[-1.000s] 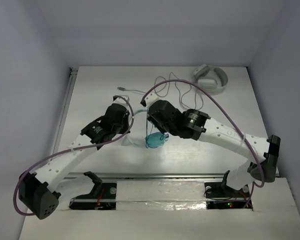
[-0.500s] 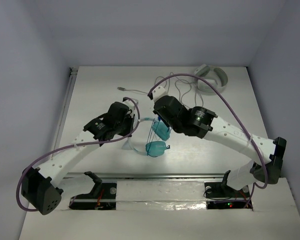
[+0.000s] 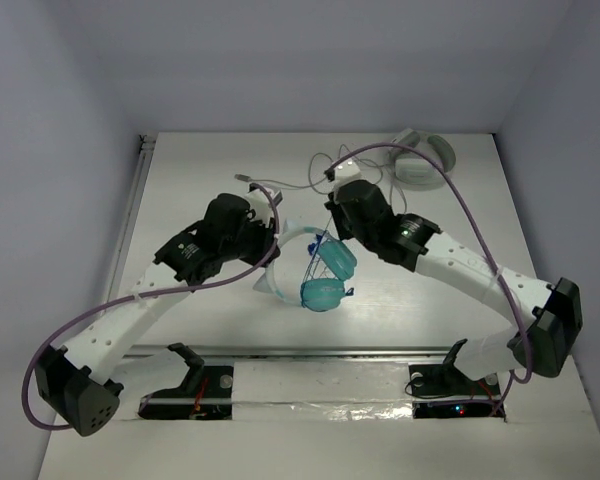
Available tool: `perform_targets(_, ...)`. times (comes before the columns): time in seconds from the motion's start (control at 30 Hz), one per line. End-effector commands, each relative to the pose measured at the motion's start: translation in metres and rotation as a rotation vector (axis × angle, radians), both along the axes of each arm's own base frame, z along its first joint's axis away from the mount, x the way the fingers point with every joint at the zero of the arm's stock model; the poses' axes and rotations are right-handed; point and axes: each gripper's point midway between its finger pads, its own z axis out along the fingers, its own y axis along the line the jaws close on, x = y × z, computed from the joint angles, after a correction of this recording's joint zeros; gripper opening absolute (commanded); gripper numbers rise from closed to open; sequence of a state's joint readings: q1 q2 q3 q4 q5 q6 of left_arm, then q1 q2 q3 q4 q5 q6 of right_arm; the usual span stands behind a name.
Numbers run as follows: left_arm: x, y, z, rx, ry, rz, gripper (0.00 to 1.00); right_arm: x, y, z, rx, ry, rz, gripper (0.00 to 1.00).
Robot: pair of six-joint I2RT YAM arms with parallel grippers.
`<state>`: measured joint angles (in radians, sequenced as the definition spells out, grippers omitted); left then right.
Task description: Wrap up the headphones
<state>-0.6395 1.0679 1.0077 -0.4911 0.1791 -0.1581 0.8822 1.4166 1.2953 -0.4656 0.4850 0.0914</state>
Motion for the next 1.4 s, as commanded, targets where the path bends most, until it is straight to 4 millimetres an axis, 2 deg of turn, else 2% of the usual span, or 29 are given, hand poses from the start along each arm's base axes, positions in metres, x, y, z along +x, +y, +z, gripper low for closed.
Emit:
perform_targets(0.0,-0.002,-0.018,0.068,-0.172,-0.128,-0.059,0.00,0.008,0.011,0.052,0.345,-0.067,0.072,0.07)
perform_targets(0.03,-0.002,-0.018,0.076,-0.186,-0.139,-0.056,0.00,0.012,0.006,0.054,0.392,-0.070,0.081,0.08)
perform_targets(0.07,-0.002,-0.019,0.080,-0.197,-0.143,-0.058,0.00,0.008,0.015,0.062,0.467,-0.072,0.147,0.08)
perform_targets(0.1,-0.003,-0.020,0.085,-0.208,-0.149,-0.062,0.00,0.002,0.015,0.055,0.483,-0.059,0.177,0.09)
perform_targets(0.17,-0.006,-0.025,0.099,-0.248,-0.165,-0.091,0.00,-0.004,0.023,0.056,0.534,-0.050,0.255,0.12)
perform_targets(0.23,-0.010,-0.030,0.111,-0.278,-0.173,-0.121,0.00,-0.006,0.025,0.042,0.553,-0.016,0.269,0.13)
perform_targets(0.27,-0.011,-0.031,0.117,-0.290,-0.182,-0.128,0.00,-0.003,0.027,0.050,0.598,-0.037,0.286,0.13)
perform_targets(0.3,-0.011,-0.032,0.119,-0.297,-0.186,-0.133,0.00,-0.004,0.027,0.049,0.618,-0.033,0.301,0.13)
perform_targets(0.33,-0.011,-0.033,0.128,-0.314,-0.198,-0.134,0.00,-0.005,0.026,0.041,0.632,-0.016,0.314,0.18)
perform_targets(0.37,-0.010,-0.034,0.134,-0.332,-0.205,-0.129,0.00,-0.006,0.027,0.048,0.682,-0.016,0.361,0.22)
perform_targets(0.4,-0.010,-0.035,0.139,-0.344,-0.212,-0.127,0.00,-0.007,0.027,0.046,0.707,-0.006,0.394,0.23)
perform_targets(0.43,-0.010,-0.038,0.146,-0.367,-0.216,-0.135,0.00,-0.009,0.028,0.036,0.723,0.024,0.421,0.30)
perform_targets(0.47,-0.010,-0.041,0.160,-0.408,-0.232,-0.135,0.00,-0.010,0.032,0.033,0.747,0.037,0.470,0.30)
perform_targets(0.5,-0.009,-0.043,0.165,-0.424,-0.231,-0.134,0.00,-0.006,0.029,0.028,0.770,0.053,0.463,0.32)
perform_targets(0.53,-0.009,-0.044,0.180,-0.452,-0.254,-0.133,0.00,-0.007,0.032,0.026,0.780,0.055,0.480,0.38)
perform_targets(0.67,-0.008,-0.047,0.216,-0.522,-0.303,-0.135,0.00,0.007,0.034,0.007,0.785,0.044,0.446,0.47)
perform_targets(0.73,-0.008,-0.051,0.226,-0.548,-0.305,-0.144,0.00,0.016,0.035,-0.008,0.777,0.055,0.419,0.52)
perform_targets(0.77,-0.009,-0.051,0.237,-0.565,-0.321,-0.150,0.00,0.019,0.036,-0.009,0.780,0.040,0.416,0.52)
perform_targets(0.8,-0.007,-0.052,0.239,-0.571,-0.321,-0.147,0.00,0.023,0.038,-0.019,0.779,0.061,0.405,0.52)
perform_targets(0.9,-0.007,-0.051,0.255,-0.599,-0.341,-0.138,0.00,0.023,0.043,-0.022,0.807,0.068,0.425,0.53)
perform_targets(0.93,-0.005,-0.051,0.258,-0.604,-0.339,-0.127,0.00,0.021,0.044,-0.028,0.808,0.081,0.431,0.53)
perform_targets(1.03,-0.001,-0.049,0.268,-0.613,-0.354,-0.100,0.00,0.015,0.040,-0.029,0.836,0.076,0.424,0.51)
perform_targets(1.1,-0.001,-0.049,0.276,-0.625,-0.361,-0.095,0.00,0.018,0.033,-0.029,0.847,0.061,0.365,0.39)
perform_targets(1.13,0.000,-0.047,0.283,-0.635,-0.372,-0.083,0.00,0.020,0.025,-0.030,0.851,0.046,0.308,0.14)
perform_targets(1.17,0.000,-0.047,0.285,-0.640,-0.376,-0.083,0.00,0.016,0.023,-0.030,0.860,0.052,0.304,0.02)
perform_targets(1.23,0.003,-0.046,0.288,-0.639,-0.376,-0.064,0.00,0.018,0.012,-0.032,0.877,0.039,0.228,0.00)
perform_targets(1.27,0.004,-0.046,0.291,-0.645,-0.381,-0.060,0.00,0.013,0.006,-0.045,0.880,0.062,0.196,0.00)
perform_targets(1.3,0.008,-0.044,0.292,-0.645,-0.383,-0.044,0.00,0.011,0.000,-0.034,0.919,0.030,0.171,0.00)
perform_targets(1.37,0.008,-0.043,0.296,-0.652,-0.386,-0.042,0.00,0.003,-0.006,-0.034,0.946,0.016,0.162,0.13)
